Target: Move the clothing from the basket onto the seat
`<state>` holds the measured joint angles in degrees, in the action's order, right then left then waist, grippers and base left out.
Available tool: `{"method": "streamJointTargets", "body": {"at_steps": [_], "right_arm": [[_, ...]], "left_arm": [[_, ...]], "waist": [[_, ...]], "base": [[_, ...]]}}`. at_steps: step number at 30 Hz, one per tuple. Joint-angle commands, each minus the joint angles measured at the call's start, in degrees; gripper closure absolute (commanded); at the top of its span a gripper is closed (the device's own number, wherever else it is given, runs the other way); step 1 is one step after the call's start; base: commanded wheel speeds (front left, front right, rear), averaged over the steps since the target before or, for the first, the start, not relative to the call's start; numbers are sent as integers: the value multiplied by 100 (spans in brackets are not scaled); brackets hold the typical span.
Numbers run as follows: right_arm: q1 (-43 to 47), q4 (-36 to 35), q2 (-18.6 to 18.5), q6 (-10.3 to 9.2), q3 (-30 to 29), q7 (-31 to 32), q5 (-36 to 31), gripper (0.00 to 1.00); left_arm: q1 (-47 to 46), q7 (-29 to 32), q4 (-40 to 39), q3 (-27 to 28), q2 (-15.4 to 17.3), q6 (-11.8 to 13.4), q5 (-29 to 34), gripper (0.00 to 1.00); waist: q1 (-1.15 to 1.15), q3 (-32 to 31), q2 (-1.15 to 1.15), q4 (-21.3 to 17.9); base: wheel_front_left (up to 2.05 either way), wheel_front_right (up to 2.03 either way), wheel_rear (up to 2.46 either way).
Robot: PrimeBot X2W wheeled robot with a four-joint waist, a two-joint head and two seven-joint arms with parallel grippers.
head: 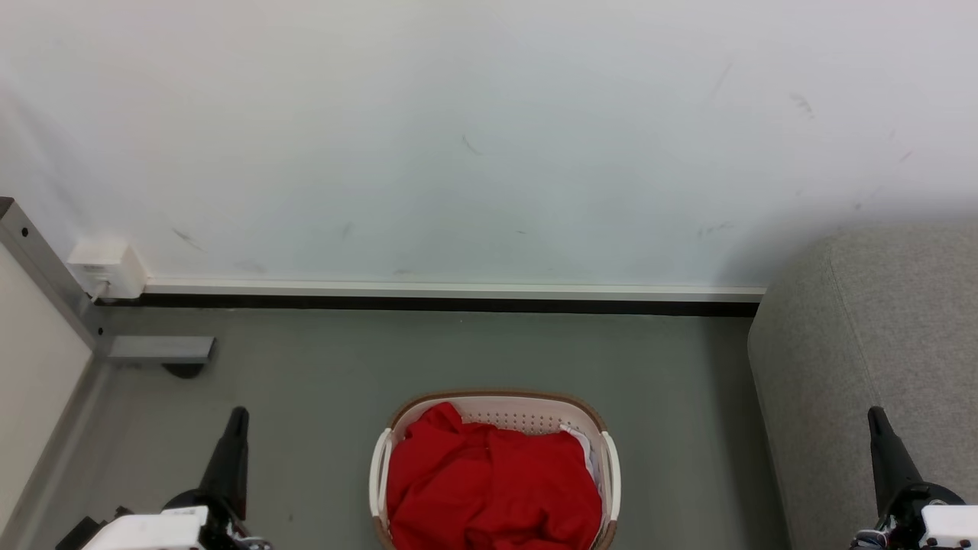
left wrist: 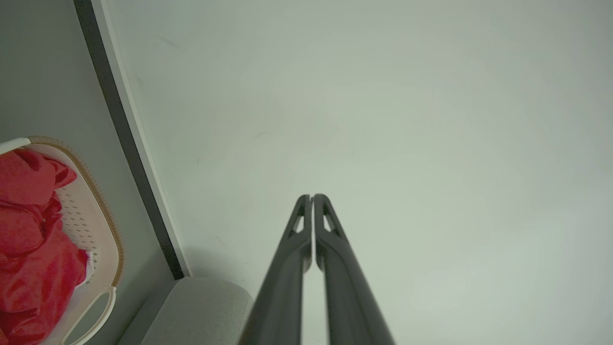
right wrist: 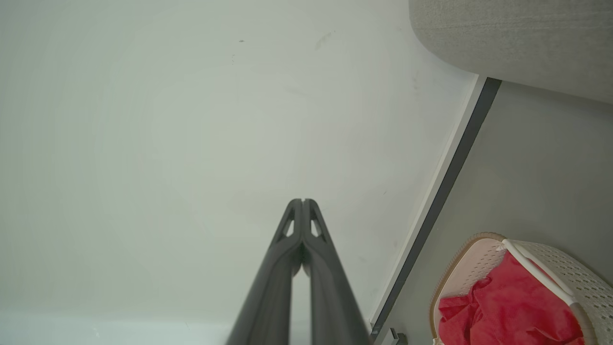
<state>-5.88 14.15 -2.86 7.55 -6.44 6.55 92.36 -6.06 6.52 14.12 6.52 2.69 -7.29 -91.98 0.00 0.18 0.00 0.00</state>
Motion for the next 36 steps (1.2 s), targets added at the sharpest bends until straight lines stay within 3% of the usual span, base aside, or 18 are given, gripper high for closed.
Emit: {"method": "streamJointTargets", "body": {"at_steps": [1, 19, 20, 21, 22, 36], "right_arm": [[-75, -29, 2, -12, -22, 14, 13, 100], [-75, -29, 2, -12, -22, 14, 13, 100], [0, 0, 0, 0, 0, -1, 0, 0], [16, 27, 1, 1, 8, -3, -1, 100], [53, 79, 12, 1, 15, -9, -1, 0], [266, -33, -43, -1, 269, -357, -406, 0]], "left_arm": [[-40, 21, -22, 9, 37, -38, -81, 100], [-40, 21, -22, 9, 37, -38, -81, 100], [0, -1, 0, 0, 0, 0, 0, 0], [14, -8, 28, -4, -8, 3, 3, 100], [53, -11, 69, -10, -22, 12, 3, 0], [187, -361, 122, -236, -32, 27, 266, 0]], "waist": [[0, 0, 0, 0], [0, 0, 0, 0], [0, 0, 0, 0], [0, 0, 0, 0], [0, 0, 0, 0], [0, 4, 0, 4]], "base": [[0, 0, 0], [0, 0, 0], [0, 0, 0], [0, 0, 0], [0, 0, 0], [0, 0, 0]]}}
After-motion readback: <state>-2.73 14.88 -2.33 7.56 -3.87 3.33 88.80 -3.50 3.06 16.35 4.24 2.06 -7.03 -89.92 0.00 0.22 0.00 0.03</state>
